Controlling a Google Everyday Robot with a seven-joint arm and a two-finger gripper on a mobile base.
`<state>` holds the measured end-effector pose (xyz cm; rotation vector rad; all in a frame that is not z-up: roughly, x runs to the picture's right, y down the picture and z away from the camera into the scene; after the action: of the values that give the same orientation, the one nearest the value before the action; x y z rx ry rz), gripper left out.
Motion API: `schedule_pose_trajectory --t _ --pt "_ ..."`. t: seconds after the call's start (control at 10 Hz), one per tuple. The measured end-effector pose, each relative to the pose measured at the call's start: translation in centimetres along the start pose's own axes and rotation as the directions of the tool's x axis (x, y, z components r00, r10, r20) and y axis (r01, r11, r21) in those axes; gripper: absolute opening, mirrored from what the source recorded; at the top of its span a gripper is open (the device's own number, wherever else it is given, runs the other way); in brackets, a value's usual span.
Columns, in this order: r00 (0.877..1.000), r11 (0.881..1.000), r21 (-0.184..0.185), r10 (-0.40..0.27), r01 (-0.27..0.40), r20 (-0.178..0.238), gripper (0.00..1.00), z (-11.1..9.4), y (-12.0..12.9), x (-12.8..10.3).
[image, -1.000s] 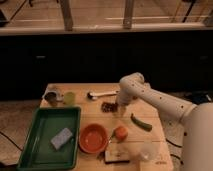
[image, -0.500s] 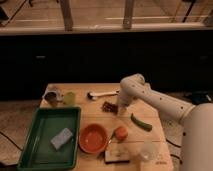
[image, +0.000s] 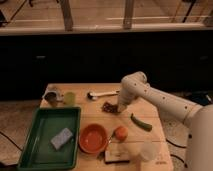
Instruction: Place grapes in red bowl
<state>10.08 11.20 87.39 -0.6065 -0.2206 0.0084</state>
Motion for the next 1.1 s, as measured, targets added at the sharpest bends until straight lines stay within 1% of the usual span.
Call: schedule_pose_trajectory --t 0.2,0.8,1.1 --pt "1.0 1.0 0.022 -0.012 0.012 -0.006 0.02 -2.2 0.0 0.0" --pt "0.998 0.998 0.034 -0.056 0.056 -0.022 0.02 -5.2 0.8 -1.1" --pt "0.996 0.996 0.03 -0.085 0.086 -0.029 0.02 -6.2 2.1 -2.2"
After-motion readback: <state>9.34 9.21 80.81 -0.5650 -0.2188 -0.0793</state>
